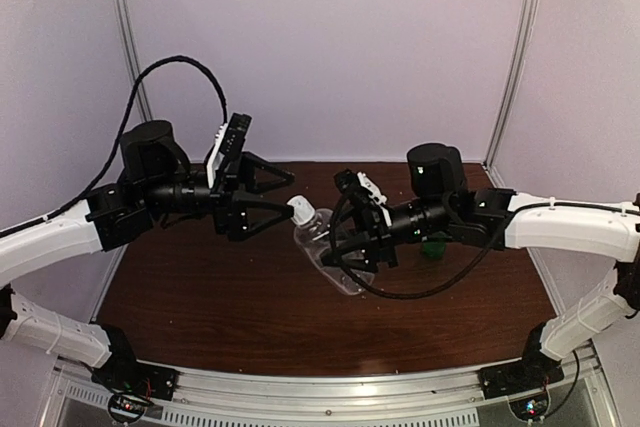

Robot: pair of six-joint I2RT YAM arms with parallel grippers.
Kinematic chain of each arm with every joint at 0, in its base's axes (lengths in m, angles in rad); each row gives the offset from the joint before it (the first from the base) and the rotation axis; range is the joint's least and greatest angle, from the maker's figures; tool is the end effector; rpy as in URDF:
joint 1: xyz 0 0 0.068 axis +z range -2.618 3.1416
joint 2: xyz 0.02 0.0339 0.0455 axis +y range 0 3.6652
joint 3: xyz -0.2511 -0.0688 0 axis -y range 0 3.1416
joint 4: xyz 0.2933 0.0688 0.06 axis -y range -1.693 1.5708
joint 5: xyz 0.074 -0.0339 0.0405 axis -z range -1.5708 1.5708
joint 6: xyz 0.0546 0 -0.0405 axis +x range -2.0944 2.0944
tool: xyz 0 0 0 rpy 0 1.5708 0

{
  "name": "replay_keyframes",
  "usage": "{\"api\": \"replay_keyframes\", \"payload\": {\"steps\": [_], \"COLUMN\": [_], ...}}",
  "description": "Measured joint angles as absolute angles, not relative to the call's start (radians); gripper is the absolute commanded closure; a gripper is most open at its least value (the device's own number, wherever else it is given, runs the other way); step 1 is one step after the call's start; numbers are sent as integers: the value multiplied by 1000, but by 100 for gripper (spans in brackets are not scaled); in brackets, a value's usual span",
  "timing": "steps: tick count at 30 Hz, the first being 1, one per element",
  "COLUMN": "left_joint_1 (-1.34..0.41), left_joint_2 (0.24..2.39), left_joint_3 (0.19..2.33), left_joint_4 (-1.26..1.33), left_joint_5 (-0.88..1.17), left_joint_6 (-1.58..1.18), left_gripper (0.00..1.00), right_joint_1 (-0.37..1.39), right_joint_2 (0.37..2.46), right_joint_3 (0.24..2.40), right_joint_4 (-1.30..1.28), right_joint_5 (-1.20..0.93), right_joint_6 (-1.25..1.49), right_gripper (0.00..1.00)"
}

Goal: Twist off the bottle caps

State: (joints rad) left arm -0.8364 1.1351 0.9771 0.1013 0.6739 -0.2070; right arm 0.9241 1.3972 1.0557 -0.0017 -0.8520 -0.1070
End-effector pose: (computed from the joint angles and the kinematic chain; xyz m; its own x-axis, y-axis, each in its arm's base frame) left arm 0.1956 -0.2675 0.3476 -0.2422 0.0286 -0.9698 0.9684 0.0685 -0.2398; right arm 0.1941 0.3253 0.2821 -0.0999 -0.2490 -0.9633 -0.9688 -0.1966 0.1512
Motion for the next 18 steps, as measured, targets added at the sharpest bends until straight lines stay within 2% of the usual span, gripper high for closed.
{"api": "replay_keyframes", "payload": {"steps": [3,6,10,17,18], "left_joint_1": [-836,-837,-837,-839,-839], "left_joint_2": [1169,1197,1223,1237,1237], "left_joint_3": [977,977,977,982,984], "left_joint_4": [142,190,233,273,275], "left_joint_5": [729,776,829,851,847], "left_joint_6": [-213,-236,-267,-293,-298], "left_gripper": [27,38,56,98,100], "right_joint_1": [924,924,924,919,919], "right_joint_2": [1405,1416,1427,1429,1429], "right_joint_3": [1056,1056,1056,1056,1056], "right_joint_4": [35,63,94,119,121], "right_joint_5": [-915,-949,-966,-952,-937], "right_joint_6": [-83,-65,-40,-8,-9], "right_gripper": [61,62,62,65,65]}}
